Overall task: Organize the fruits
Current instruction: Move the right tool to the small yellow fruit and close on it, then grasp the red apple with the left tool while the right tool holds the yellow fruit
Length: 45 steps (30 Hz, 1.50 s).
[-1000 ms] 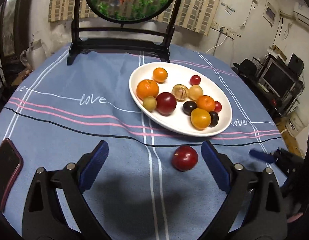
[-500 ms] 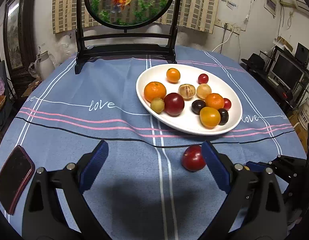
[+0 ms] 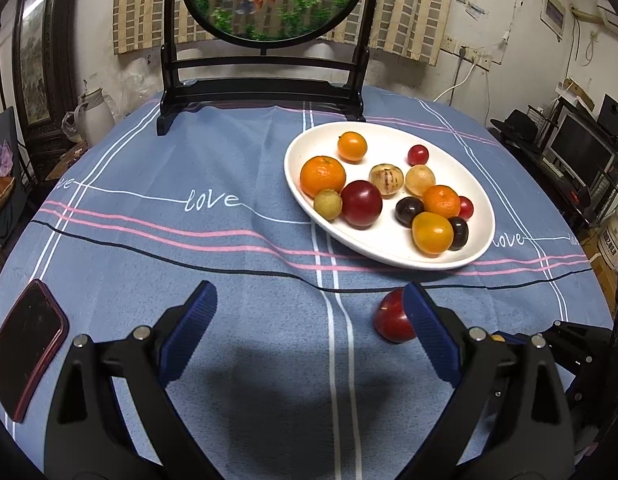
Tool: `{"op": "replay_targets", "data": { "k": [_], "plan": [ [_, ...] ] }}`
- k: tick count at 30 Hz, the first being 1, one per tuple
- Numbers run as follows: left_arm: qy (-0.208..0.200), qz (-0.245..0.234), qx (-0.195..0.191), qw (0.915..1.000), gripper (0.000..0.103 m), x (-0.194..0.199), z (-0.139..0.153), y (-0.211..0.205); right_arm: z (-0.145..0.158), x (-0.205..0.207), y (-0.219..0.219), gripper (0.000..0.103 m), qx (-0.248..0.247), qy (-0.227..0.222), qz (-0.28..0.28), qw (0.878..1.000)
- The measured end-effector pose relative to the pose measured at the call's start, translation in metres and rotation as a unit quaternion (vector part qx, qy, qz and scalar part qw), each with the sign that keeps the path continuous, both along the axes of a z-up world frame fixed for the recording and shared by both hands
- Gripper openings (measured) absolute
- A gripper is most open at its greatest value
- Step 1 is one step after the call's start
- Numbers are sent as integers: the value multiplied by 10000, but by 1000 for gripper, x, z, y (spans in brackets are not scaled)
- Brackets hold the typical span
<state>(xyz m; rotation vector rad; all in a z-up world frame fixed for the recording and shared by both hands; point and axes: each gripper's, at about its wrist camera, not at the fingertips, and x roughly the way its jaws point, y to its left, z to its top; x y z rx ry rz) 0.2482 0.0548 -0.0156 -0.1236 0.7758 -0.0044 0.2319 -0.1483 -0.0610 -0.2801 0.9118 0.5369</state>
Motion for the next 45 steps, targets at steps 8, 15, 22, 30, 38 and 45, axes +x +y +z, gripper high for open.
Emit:
{"op": "replay_targets", "data": {
  "k": [8,15,22,30,38,45],
  "plan": [
    [-7,-67,71,10000,95,0,-1,-3,1,0,-1,29,-39,-52,-54,10000],
    [26,-175,145,9997,95,1,-4,-10,5,2,-6,28,25,-62,-188,9998],
    [26,-812,414,9958,95,-2,-10,-37,8,6,-11,28,62,-47,-291,9995],
    [47,-1204,549,9912,88,-3,-18,-57,9,10,-17,28,99,7,-441,9990],
    [262,-1291,592,9895,58,13,-33,-69,8,11,-18,27,106,61,-452,9989],
    [462,-1270,612,9889,48,23,-43,-75,7,13,-18,27,87,95,-487,9987]
  ]
}}
